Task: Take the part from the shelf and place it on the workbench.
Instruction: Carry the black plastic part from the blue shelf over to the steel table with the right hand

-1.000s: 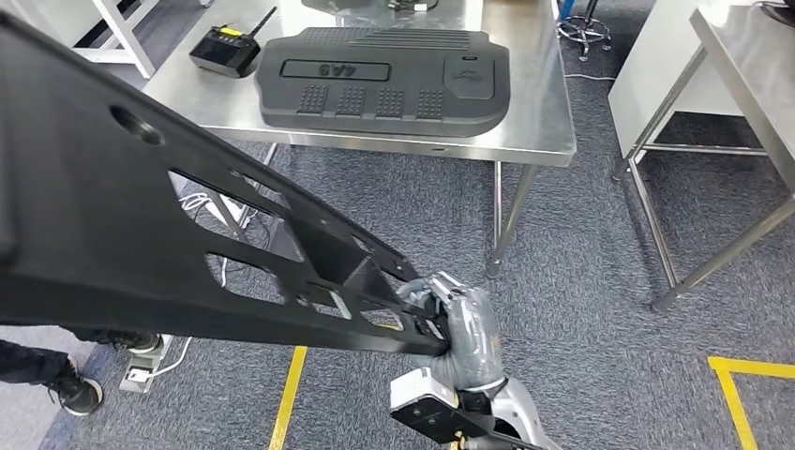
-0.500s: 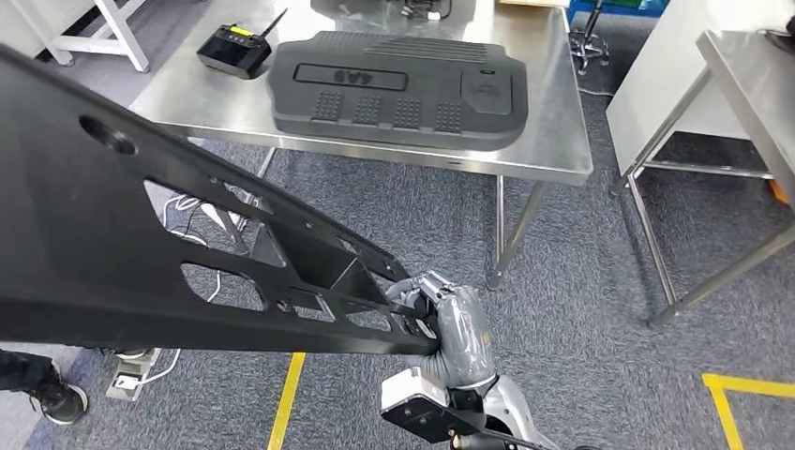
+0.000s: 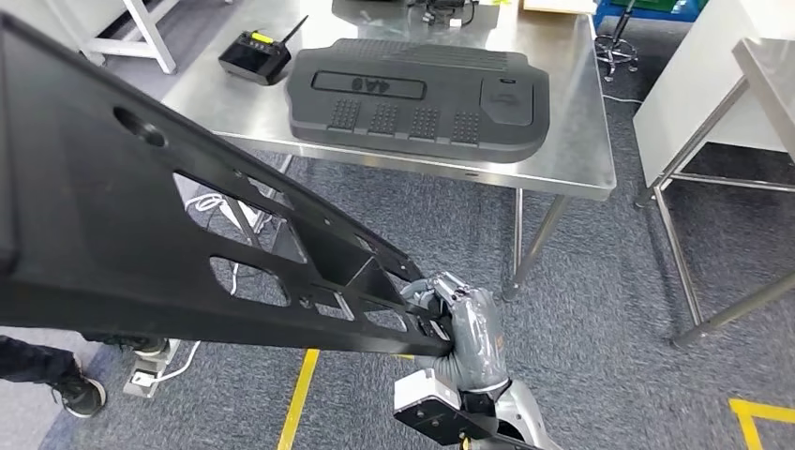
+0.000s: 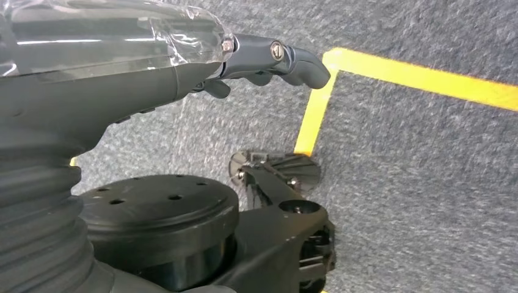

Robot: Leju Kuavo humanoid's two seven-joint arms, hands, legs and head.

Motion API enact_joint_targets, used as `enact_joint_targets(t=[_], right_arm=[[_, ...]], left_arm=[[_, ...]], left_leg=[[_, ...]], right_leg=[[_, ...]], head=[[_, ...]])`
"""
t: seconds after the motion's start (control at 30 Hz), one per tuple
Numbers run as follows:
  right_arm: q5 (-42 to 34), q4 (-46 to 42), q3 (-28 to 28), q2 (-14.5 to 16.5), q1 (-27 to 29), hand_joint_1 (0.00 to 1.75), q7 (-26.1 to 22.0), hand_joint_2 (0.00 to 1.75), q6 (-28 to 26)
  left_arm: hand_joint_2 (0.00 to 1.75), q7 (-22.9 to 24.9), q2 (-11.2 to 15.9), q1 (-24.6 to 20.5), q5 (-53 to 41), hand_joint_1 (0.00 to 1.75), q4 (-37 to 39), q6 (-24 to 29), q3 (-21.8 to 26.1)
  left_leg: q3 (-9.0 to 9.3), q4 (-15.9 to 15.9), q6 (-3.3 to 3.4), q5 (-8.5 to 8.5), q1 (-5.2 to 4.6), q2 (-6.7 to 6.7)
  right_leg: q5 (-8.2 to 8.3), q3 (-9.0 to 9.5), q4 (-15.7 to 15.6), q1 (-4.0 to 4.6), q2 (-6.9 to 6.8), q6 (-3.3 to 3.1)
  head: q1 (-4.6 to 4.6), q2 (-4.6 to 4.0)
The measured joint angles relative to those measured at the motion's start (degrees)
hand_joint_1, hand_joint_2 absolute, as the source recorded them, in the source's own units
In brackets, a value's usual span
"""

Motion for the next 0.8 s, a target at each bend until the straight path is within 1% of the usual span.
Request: enact_joint_targets(t=[0.03, 0.07, 0.1, 0.13, 0.17, 0.2, 0.23, 0.27, 0.3, 0.33, 0.37, 0.43, 0.47, 0.5, 0.53, 0.6, 0.63, 0.67, 0.7, 0.73, 0.77, 0.8], right_arm=[[0.00, 0.01, 0.00, 0.00, 0.00, 1.75, 0.17, 1.75, -0.07], [-0.01, 0.01, -0.01, 0.00, 0.05, 1.75, 0.42, 1.75, -0.16], [-0.03, 0.02, -0.01, 0.00, 0.15, 1.75, 0.71, 1.75, -0.26], [-0.09, 0.02, -0.03, 0.00, 0.30, 1.75, 1.04, 1.75, -0.35], [-0.20, 0.02, -0.08, 0.00, 0.47, 1.75, 1.39, 1.75, -0.46], [-0.36, 0.02, -0.14, 0.00, 0.64, 1.75, 1.73, 1.75, -0.56], [-0.53, 0.02, -0.23, 0.00, 0.79, 1.75, 2.01, 1.75, -0.68], [-0.68, 0.02, -0.37, -0.01, 0.91, 1.75, 2.22, 1.75, -0.81], [-0.80, 0.01, -0.51, -0.01, 0.98, 1.75, 2.34, 1.75, -0.92], [-0.88, -0.02, -0.66, -0.02, 1.03, 1.75, 2.41, 1.75, -1.03], [-1.01, -0.05, -0.80, -0.02, 1.06, 1.75, 2.50, 1.75, -1.13], [-1.80, -0.09, -0.99, -0.02, 1.11, 1.75, 2.67, 1.75, -1.28], [-2.59, -0.10, -1.11, -0.02, 1.14, 1.75, 2.72, 1.75, -1.39], [-3.48, -0.12, -1.25, -0.02, 1.18, 1.75, 2.68, 1.75, -1.50], [-4.22, -0.13, -1.44, -0.02, 1.25, 1.75, 2.57, 1.75, -1.63], [-4.67, -0.13, -1.90, -0.01, 1.62, 1.75, 2.29, 1.75, -1.86], [-4.42, -0.13, -2.14, 0.01, 1.90, 1.75, 2.17, 1.75, -1.93], [-4.09, -0.13, -2.35, 0.02, 2.15, 1.75, 2.10, 1.75, -1.96], [-3.79, -0.13, -2.56, 0.03, 2.32, 1.75, 2.07, 1.75, -1.97], [-3.54, -0.13, -2.74, 0.05, 2.40, 1.75, 2.06, 1.75, -1.98], [-3.29, -0.13, -2.90, 0.08, 2.41, 1.75, 2.07, 1.75, -1.98], [-2.98, -0.13, -3.07, 0.15, 2.41, 1.75, 2.10, 1.75, -1.98]], left_arm=[[1.75, 0.00, 0.01, -0.02, -0.02, 0.00, -0.01, 0.03, -0.01], [1.75, 0.02, 0.01, -0.02, -0.05, 0.00, 0.00, 0.03, -0.02], [1.75, 0.06, 0.01, 0.03, -0.09, 0.00, 0.00, 0.03, -0.05], [1.75, 0.14, 0.02, 0.08, -0.14, 0.00, 0.00, 0.03, -0.09], [1.75, 0.24, 0.03, 0.12, -0.20, 0.00, 0.00, 0.03, -0.15], [1.75, 0.33, 0.04, 0.13, -0.25, 0.00, -0.01, 0.02, -0.21], [1.75, 0.41, 0.06, 0.12, -0.29, 0.00, -0.01, 0.00, -0.27], [1.75, 0.46, 0.06, 0.07, -0.32, 0.00, -0.01, -0.06, -0.31], [1.75, 0.50, 0.06, 0.02, -0.33, 0.00, -0.01, -0.11, -0.34], [1.75, 0.54, 0.05, 0.00, -0.34, 0.00, -0.01, -0.17, -0.36], [1.75, 0.57, 0.04, 0.02, -0.34, 0.00, -0.01, -0.21, -0.37], [1.75, 0.61, 0.05, 0.12, -0.33, 0.00, -0.01, -0.22, -0.38], [1.75, 0.62, 0.05, 0.12, -0.33, 0.00, -0.01, -0.23, -0.38], [1.75, 0.63, 0.05, 0.06, -0.32, 0.00, -0.01, -0.25, -0.38], [1.75, 0.66, 0.05, -0.01, -0.32, 0.00, -0.01, -0.27, -0.38], [1.75, 0.75, 0.05, -0.06, -0.32, 0.00, -0.01, -0.36, -0.39], [1.75, 0.81, 0.05, -0.04, -0.32, 0.00, -0.01, -0.39, -0.39], [1.75, 0.86, 0.05, -0.02, -0.32, 0.00, -0.01, -0.42, -0.40], [1.75, 0.90, 0.05, -0.01, -0.32, 0.00, -0.01, -0.43, -0.40], [1.75, 0.92, 0.04, -0.03, -0.31, 0.00, -0.01, -0.45, -0.40], [1.75, 0.93, 0.02, -0.06, -0.30, 0.00, -0.01, -0.49, -0.40], [1.75, 0.95, 0.00, -0.12, -0.28, 0.00, -0.01, -0.53, -0.40]], left_leg=[[-1.58, 3.22, -0.32, -1.48, 0.14, 0.08], [-3.68, 7.04, -0.63, -2.97, 0.37, 0.12], [-5.61, 10.25, -0.94, -3.83, 0.63, 0.13], [-6.86, 11.94, -1.20, -3.72, 0.88, 0.16], [-7.03, 11.38, -1.44, -2.45, 1.11, 0.19], [-6.07, 8.62, -1.66, -0.26, 1.33, 0.24], [-4.59, 4.76, -1.91, 1.99, 1.60, 0.37], [-3.28, 1.39, -2.15, 3.56, 1.71, 0.48], [-2.45, -1.00, -2.09, 4.40, 1.79, 0.57], [-2.25, -2.02, -1.83, 4.45, 1.81, 0.63], [-2.37, -2.07, -1.36, 4.20, 1.67, 0.61], [-2.39, -2.16, -0.19, 4.09, 1.59, 0.57], [-2.22, -2.24, 0.31, 4.02, 1.53, 0.57], [-2.03, -2.33, 0.76, 3.96, 1.52, 0.57], [-1.86, -2.41, 1.12, 3.87, 1.49, 0.58], [-1.69, -2.41, 1.58, 3.64, 1.17, 0.57], [-1.58, -2.41, 1.75, 3.53, 0.95, 0.55], [-1.40, -2.41, 1.90, 3.40, 0.73, 0.52], [-1.13, -2.40, 2.02, 3.26, 0.51, 0.46], [-0.80, -2.41, 2.08, 3.08, 0.33, 0.39], [-0.51, -2.42, 2.08, 2.90, 0.22, 0.34], [-0.33, -2.38, 1.95, 2.71, 0.09, 0.28]], right_leg=[[-0.09, 0.27, -0.14, -0.01, -0.16, -0.12], [-0.23, 0.44, -0.17, -0.04, -0.28, -0.23], [-0.40, 0.58, -0.14, -0.09, -0.35, -0.24], [-0.60, 0.74, -0.09, -0.18, -0.37, -0.16], [-0.85, 0.97, -0.01, -0.34, -0.37, 0.02], [-1.16, 1.29, 0.10, -0.58, -0.35, 0.28], [-1.56, 1.61, 0.25, -0.75, -0.33, 0.66], [-1.93, 1.80, 0.44, -0.77, -0.30, 1.06], [-2.23, 1.82, 0.68, -0.69, -0.25, 1.45], [-2.38, 1.74, 0.79, -0.48, -0.20, 1.80], [-2.41, 1.69, 0.76, -0.38, -0.17, 2.06], [-2.58, 1.92, 0.49, -0.51, -0.19, 2.65], [-3.09, 1.92, 0.98, -0.65, -0.20, 2.88], [-4.08, 1.38, 2.52, -0.70, -0.20, 3.03], [-5.63, 0.08, 5.41, -0.68, -0.19, 3.07], [-8.97, -4.30, 13.67, -0.50, -0.17, 2.88], [-9.74, -6.27, 16.91, -0.40, -0.16, 2.72], [-9.30, -7.30, 18.16, -0.29, -0.16, 2.47], [-7.68, -7.15, 16.93, -0.16, -0.14, 2.07], [-5.25, -5.94, 13.57, 0.04, -0.11, 1.56], [-3.04, -4.32, 9.48, 0.33, -0.04, 0.97], [-1.52, -2.85, 5.80, 0.59, 0.01, 0.55]], head=[[-0.37, 0.00], [-0.76, 0.00], [-1.00, 0.00], [-1.11, 0.00], [-1.18, 0.00], [-1.24, 0.00], [-1.37, 0.00], [-1.74, 0.00], [-2.14, 0.00], [-2.21, 0.00], [-2.09, 0.00], [-1.27, 0.00], [-1.01, 0.00], [-0.79, 0.00], [-0.42, 0.00], [0.39, 0.00], [0.76, 0.00], [1.06, 0.00], [1.33, 0.00], [1.54, 0.00], [1.70, 0.00], [1.69, 0.00]])
